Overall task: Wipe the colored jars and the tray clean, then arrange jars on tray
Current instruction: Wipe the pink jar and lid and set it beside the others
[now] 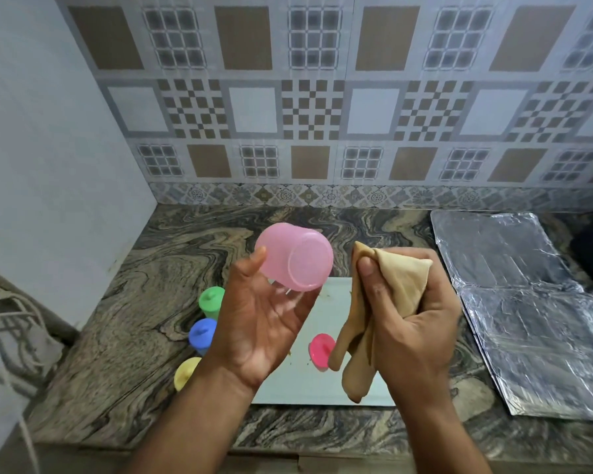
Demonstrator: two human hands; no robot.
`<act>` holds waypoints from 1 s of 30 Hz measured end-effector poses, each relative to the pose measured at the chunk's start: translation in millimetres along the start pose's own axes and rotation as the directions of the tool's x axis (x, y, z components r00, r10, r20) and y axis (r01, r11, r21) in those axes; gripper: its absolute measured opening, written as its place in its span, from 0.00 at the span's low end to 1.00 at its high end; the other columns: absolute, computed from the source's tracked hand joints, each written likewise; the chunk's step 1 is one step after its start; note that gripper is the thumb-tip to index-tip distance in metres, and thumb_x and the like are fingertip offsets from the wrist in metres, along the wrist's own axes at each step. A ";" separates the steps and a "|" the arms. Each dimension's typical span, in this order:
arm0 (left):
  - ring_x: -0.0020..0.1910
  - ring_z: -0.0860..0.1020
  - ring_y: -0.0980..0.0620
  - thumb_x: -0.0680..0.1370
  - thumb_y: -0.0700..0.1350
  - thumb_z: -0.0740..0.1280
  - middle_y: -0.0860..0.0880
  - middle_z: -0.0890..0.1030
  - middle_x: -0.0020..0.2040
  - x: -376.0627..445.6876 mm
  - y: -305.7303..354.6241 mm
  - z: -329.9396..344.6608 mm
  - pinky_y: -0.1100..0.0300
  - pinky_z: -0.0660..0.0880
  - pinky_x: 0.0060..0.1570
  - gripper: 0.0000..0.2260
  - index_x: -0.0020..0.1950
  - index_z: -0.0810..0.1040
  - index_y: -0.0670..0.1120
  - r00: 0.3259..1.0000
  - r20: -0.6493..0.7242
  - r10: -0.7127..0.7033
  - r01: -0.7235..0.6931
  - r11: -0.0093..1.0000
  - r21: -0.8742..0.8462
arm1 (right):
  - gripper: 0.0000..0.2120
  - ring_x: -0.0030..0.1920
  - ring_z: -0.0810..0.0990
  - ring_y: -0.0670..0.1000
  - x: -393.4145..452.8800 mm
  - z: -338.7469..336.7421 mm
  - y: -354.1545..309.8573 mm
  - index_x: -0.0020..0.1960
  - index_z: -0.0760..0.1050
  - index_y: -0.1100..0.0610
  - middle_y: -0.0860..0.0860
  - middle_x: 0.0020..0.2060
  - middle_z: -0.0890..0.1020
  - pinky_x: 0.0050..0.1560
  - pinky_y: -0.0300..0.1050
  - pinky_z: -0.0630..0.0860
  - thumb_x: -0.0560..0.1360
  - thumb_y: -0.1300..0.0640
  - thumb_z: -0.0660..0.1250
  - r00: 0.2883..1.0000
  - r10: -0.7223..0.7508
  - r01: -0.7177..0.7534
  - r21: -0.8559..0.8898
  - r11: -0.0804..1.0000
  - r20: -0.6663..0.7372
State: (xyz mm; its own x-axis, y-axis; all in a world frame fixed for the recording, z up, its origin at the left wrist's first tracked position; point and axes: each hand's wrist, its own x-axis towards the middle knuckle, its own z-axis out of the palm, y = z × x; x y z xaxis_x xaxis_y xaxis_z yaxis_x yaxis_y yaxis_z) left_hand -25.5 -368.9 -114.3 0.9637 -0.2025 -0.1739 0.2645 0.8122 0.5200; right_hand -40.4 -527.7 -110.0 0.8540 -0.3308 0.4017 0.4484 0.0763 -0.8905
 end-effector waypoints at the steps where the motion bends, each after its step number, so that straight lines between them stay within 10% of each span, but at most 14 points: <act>1: 0.55 0.86 0.44 0.60 0.51 0.85 0.40 0.83 0.64 0.4 -0.9 0.8 0.53 0.86 0.48 0.40 0.70 0.80 0.42 1.000 -0.007 -0.001 0.001 1.000 -0.005 | 0.07 0.33 0.78 0.41 -0.1 0.2 -0.1 0.46 0.76 0.62 0.45 0.35 0.81 0.35 0.34 0.75 0.76 0.61 0.74 1.000 -0.016 0.016 -0.005 1.000 0.002; 10: 0.71 0.74 0.43 0.64 0.51 0.84 0.37 0.74 0.76 7.8 -5.7 -1.5 0.53 0.77 0.69 0.47 0.78 0.70 0.39 0.998 0.022 0.063 -0.065 0.995 0.076 | 0.08 0.28 0.83 0.48 -1.4 15.6 2.8 0.48 0.77 0.54 0.47 0.33 0.84 0.30 0.42 0.77 0.77 0.58 0.77 0.991 -0.120 0.126 -0.090 0.988 0.063; 14: 0.64 0.80 0.43 0.69 0.47 0.79 0.41 0.81 0.67 21.6 9.4 -19.5 0.48 0.77 0.68 0.31 0.70 0.77 0.44 0.973 -0.036 0.228 -0.207 0.930 0.302 | 0.10 0.32 0.82 0.50 -0.1 7.1 14.2 0.47 0.78 0.53 0.47 0.35 0.83 0.33 0.47 0.78 0.76 0.51 0.78 0.993 -0.083 0.101 -0.226 0.969 0.089; 17: 0.56 0.83 0.50 0.66 0.46 0.81 0.47 0.84 0.58 44.7 38.4 -49.9 0.52 0.81 0.60 0.24 0.61 0.80 0.51 0.892 -0.006 0.452 -0.310 0.621 0.719 | 0.08 0.31 0.80 0.41 -0.7 1.5 14.6 0.46 0.77 0.57 0.51 0.35 0.83 0.32 0.37 0.76 0.75 0.57 0.77 0.997 -0.038 0.049 -0.181 0.982 0.064; 21: 0.52 0.82 0.51 0.64 0.47 0.85 0.53 0.84 0.55 88.6 81.0 -122.3 0.49 0.82 0.55 0.25 0.57 0.79 0.56 0.817 -0.014 0.576 0.028 -0.014 1.000 | 0.08 0.34 0.79 0.43 -0.7 -9.7 24.0 0.47 0.78 0.51 0.46 0.36 0.83 0.36 0.38 0.77 0.75 0.55 0.77 0.999 0.002 0.007 -0.191 0.982 0.044; 30: 0.58 0.78 0.41 0.64 0.46 0.83 0.44 0.77 0.62 160.7 102.4 -212.5 0.53 0.76 0.51 0.26 0.57 0.76 0.54 0.869 -0.218 0.445 0.386 -0.333 0.860 | 0.08 0.34 0.81 0.51 -3.4 -19.6 28.0 0.48 0.79 0.46 0.47 0.38 0.84 0.33 0.50 0.78 0.76 0.49 0.78 1.000 -0.003 0.009 -0.313 0.950 0.018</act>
State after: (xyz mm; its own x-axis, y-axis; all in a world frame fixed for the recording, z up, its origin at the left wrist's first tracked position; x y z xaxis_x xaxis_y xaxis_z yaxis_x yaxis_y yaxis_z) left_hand 148.8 -202.0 -266.8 0.9470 0.3047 -0.1017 0.3151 -0.8194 0.4789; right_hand -35.9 -542.9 -140.5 0.8570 -0.3142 0.4084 0.3507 -0.2252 -0.9090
